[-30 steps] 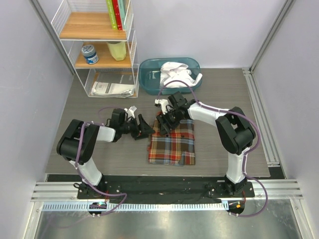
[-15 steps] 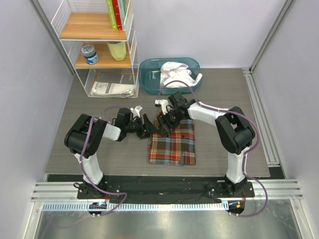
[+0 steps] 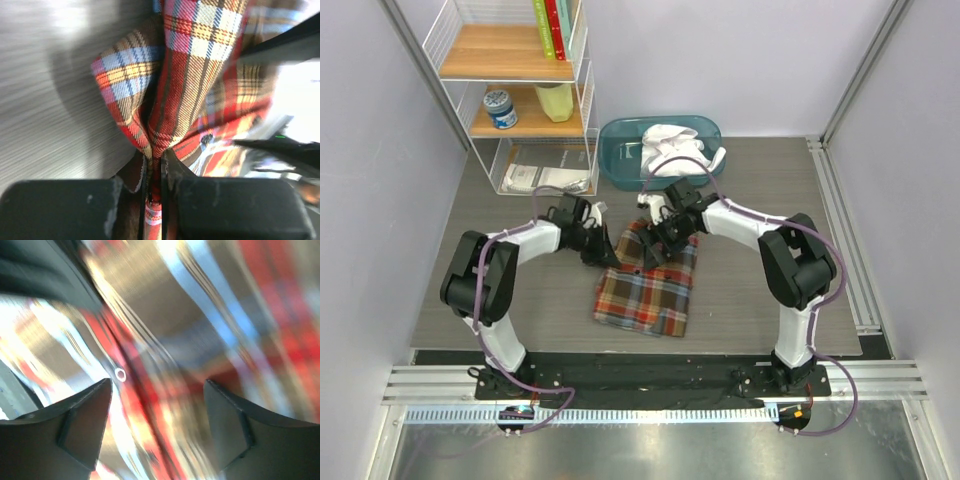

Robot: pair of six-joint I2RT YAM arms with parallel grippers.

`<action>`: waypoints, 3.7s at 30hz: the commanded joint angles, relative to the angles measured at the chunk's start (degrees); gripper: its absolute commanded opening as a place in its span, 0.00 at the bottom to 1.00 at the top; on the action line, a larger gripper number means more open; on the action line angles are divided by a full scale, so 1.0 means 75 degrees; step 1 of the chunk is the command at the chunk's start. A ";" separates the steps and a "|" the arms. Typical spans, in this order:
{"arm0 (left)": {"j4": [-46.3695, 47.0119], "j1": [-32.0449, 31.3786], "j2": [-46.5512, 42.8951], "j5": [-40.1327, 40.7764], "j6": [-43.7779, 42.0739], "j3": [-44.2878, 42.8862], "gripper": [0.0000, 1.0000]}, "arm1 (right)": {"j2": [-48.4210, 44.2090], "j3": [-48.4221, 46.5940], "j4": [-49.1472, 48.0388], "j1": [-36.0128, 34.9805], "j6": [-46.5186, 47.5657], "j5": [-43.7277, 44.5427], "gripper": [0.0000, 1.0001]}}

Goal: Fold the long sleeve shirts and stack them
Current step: Fold the shirt

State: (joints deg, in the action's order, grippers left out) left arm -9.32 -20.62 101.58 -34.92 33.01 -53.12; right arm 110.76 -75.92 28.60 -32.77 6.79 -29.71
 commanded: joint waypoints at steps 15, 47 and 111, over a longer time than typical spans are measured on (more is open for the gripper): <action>-0.7943 0.1379 -0.2938 0.7721 -0.5187 -0.4351 0.00 | -0.2849 0.1063 0.0663 0.1323 -0.0225 0.0048 1.00; -0.6597 -0.3907 0.1482 0.6052 -0.2008 -0.6465 0.69 | -0.2710 0.2049 0.0418 0.2682 -0.1150 -0.1288 1.00; -0.1875 0.1635 -0.3322 -0.1450 -0.1006 0.0013 0.61 | 0.1649 -0.2039 0.0862 0.0575 0.0146 -0.1323 0.34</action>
State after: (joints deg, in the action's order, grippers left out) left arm -27.42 -10.46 84.99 -41.12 20.78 -57.65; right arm 121.08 -85.06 35.83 -23.40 1.30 -39.03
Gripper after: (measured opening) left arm 0.622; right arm 0.421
